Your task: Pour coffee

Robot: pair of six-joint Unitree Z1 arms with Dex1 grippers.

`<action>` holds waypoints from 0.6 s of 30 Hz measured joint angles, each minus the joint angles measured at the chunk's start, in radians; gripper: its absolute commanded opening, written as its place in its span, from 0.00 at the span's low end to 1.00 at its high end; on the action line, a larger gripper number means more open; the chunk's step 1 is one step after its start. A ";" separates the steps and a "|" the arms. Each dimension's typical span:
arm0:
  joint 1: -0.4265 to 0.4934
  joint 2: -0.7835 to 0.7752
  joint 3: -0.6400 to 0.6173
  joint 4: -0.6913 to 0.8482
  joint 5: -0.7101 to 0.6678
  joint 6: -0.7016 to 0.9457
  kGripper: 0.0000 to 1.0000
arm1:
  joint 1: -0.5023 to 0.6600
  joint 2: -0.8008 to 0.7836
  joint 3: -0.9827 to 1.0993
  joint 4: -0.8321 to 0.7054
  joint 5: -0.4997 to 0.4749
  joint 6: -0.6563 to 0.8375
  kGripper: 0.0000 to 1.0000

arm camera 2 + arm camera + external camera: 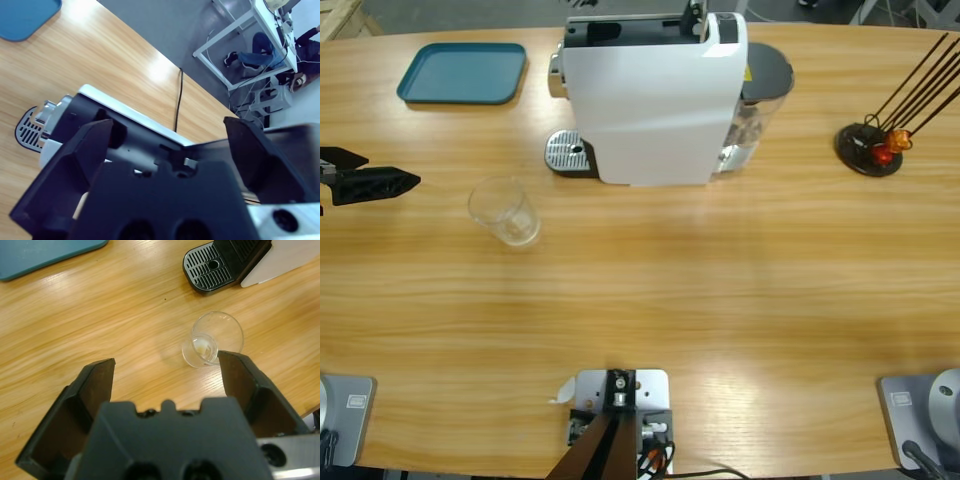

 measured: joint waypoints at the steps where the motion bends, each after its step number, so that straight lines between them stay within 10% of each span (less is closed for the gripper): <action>1: 0.000 0.001 0.000 0.000 0.000 0.000 0.89 | 0.000 -0.008 0.000 0.003 0.000 0.000 0.93; 5: 0.000 0.007 0.000 0.000 0.000 0.000 0.89 | 0.009 -0.054 0.000 0.022 0.017 0.032 0.88; 8: 0.000 0.010 0.000 0.000 0.000 0.000 0.89 | 0.032 -0.105 0.000 0.030 0.162 0.070 0.49; 12: 0.000 0.012 0.000 0.000 0.000 0.000 0.89 | 0.050 -0.159 0.000 0.033 0.447 0.068 0.46; 15: 0.000 0.012 0.000 0.000 0.000 0.000 0.89 | 0.052 -0.210 0.000 0.034 0.555 -0.013 0.04; 18: 0.000 0.012 0.000 0.000 0.000 0.000 0.89 | 0.053 -0.333 0.011 0.034 0.565 0.013 0.00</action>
